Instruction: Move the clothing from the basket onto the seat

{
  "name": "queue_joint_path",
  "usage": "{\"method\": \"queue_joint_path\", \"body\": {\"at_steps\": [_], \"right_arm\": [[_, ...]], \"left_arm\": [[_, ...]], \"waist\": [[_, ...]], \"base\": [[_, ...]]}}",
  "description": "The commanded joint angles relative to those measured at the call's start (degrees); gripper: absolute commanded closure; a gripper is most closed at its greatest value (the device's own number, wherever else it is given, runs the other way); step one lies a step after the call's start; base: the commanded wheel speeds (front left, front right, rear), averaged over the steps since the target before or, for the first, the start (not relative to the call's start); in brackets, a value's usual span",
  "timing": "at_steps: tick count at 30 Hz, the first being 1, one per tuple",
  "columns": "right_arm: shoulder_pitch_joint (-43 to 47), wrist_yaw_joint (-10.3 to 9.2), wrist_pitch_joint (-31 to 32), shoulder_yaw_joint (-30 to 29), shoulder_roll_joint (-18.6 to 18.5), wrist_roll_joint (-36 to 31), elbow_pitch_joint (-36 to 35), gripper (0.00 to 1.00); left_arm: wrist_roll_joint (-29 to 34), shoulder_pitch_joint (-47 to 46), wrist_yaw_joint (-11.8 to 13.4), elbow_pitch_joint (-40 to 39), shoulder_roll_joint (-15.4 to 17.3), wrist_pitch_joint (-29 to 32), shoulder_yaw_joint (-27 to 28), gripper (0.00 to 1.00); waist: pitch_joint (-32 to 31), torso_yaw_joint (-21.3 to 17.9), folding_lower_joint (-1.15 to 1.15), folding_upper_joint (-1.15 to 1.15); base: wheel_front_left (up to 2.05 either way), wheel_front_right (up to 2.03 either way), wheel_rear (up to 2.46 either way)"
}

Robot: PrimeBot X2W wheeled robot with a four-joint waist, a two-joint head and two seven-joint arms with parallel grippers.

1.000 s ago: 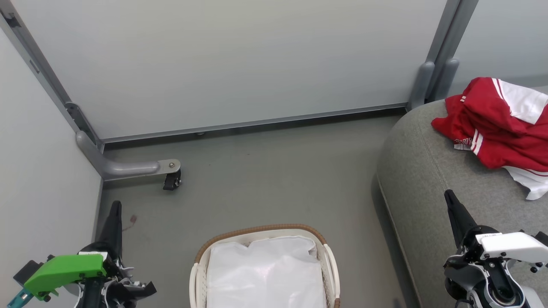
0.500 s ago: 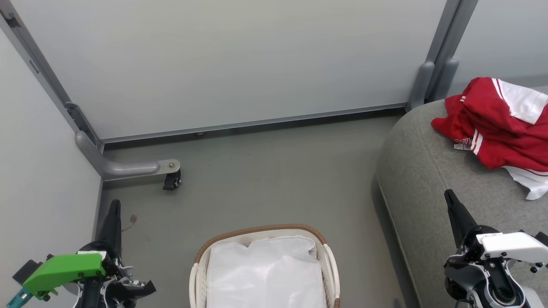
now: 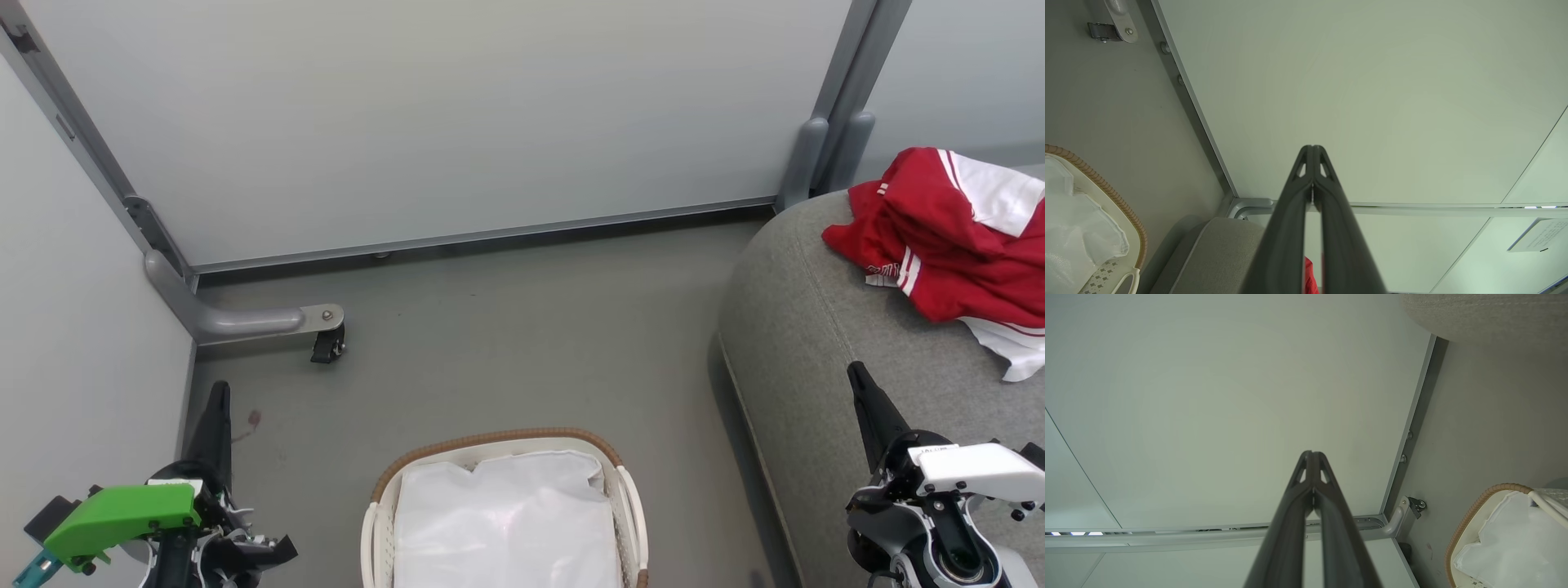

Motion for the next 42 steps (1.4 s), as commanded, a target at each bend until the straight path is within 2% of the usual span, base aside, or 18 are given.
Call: {"method": "queue_joint_path", "body": {"at_steps": [1, 42], "right_arm": [[0.59, -0.04, 0.19, -0.12, -0.36, 0.17, -0.23, 1.00], [0.59, -0.04, 0.18, -0.11, -0.36, 0.18, -0.22, 1.00]], "left_arm": [[-0.15, -0.61, -0.38, -0.10, 0.26, 0.22, 0.14, 1.00], [-0.13, -0.61, -0.39, -0.10, 0.24, 0.24, 0.16, 1.00]], "waist": [[0.00, 0.00, 0.00, 0.00], [0.00, 0.00, 0.00, 0.00]], "base": [[0.00, 0.00, 0.00], [0.00, 0.00, 0.00]]}}
